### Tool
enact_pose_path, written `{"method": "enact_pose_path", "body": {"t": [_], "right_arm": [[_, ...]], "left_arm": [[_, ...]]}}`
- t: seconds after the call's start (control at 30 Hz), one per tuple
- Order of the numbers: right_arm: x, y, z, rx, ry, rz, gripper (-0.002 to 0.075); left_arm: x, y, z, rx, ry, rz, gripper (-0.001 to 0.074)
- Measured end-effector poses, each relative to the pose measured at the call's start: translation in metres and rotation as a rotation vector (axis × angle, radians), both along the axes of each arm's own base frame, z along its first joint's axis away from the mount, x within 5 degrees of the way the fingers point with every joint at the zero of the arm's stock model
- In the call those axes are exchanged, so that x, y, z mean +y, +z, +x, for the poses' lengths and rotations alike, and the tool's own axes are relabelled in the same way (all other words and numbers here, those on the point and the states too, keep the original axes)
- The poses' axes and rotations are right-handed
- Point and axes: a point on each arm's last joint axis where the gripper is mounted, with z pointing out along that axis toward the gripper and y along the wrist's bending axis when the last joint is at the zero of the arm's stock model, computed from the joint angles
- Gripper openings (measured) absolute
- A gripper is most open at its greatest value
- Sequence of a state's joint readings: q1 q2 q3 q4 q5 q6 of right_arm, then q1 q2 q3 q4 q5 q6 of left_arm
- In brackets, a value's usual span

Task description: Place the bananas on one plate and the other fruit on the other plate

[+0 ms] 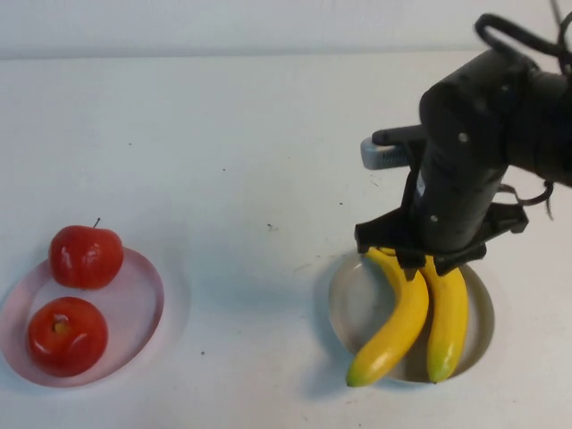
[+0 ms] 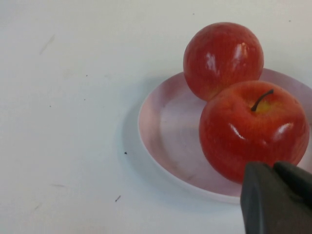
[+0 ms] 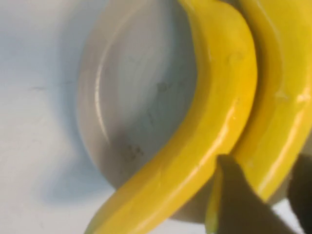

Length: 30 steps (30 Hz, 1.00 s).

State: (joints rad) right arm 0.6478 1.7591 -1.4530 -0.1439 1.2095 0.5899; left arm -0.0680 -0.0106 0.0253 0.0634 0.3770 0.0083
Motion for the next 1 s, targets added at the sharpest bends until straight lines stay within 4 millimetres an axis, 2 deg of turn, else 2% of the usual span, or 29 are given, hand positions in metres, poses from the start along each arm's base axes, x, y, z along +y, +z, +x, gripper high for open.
{"method": "enact_pose_path", "body": {"t": [0.13, 0.2, 0.37, 0.47, 0.6, 0.7, 0.83, 1.0], "right_arm": [[-0.010, 0.038, -0.017, -0.070, 0.069, 0.061, 0.0085], [-0.016, 0.055, -0.026, -0.102, 0.101, 0.093, 0.0031], [-0.036, 0.105, -0.059, -0.216, 0.173, 0.193, -0.0008], [-0.051, 0.125, -0.081, -0.276, 0.213, 0.232, -0.0013], [-0.067, 0.128, -0.111, -0.264, 0.251, 0.280, -0.0015], [-0.074, 0.129, -0.123, -0.262, 0.258, 0.299, -0.0015], [-0.080, 0.129, -0.130, -0.281, 0.327, 0.282, -0.0015], [-0.082, 0.107, -0.132, -0.247, 0.361, 0.245, -0.0015]], "left_arm": [[0.000, 0.000, 0.000, 0.000, 0.000, 0.000, 0.0004], [0.000, 0.000, 0.000, 0.000, 0.000, 0.000, 0.0004], [0.000, 0.000, 0.000, 0.000, 0.000, 0.000, 0.0004], [0.000, 0.000, 0.000, 0.000, 0.000, 0.000, 0.0004], [0.000, 0.000, 0.000, 0.000, 0.000, 0.000, 0.0004], [0.000, 0.000, 0.000, 0.000, 0.000, 0.000, 0.0004], [0.000, 0.000, 0.000, 0.000, 0.000, 0.000, 0.0004], [0.000, 0.000, 0.000, 0.000, 0.000, 0.000, 0.0004]]}}
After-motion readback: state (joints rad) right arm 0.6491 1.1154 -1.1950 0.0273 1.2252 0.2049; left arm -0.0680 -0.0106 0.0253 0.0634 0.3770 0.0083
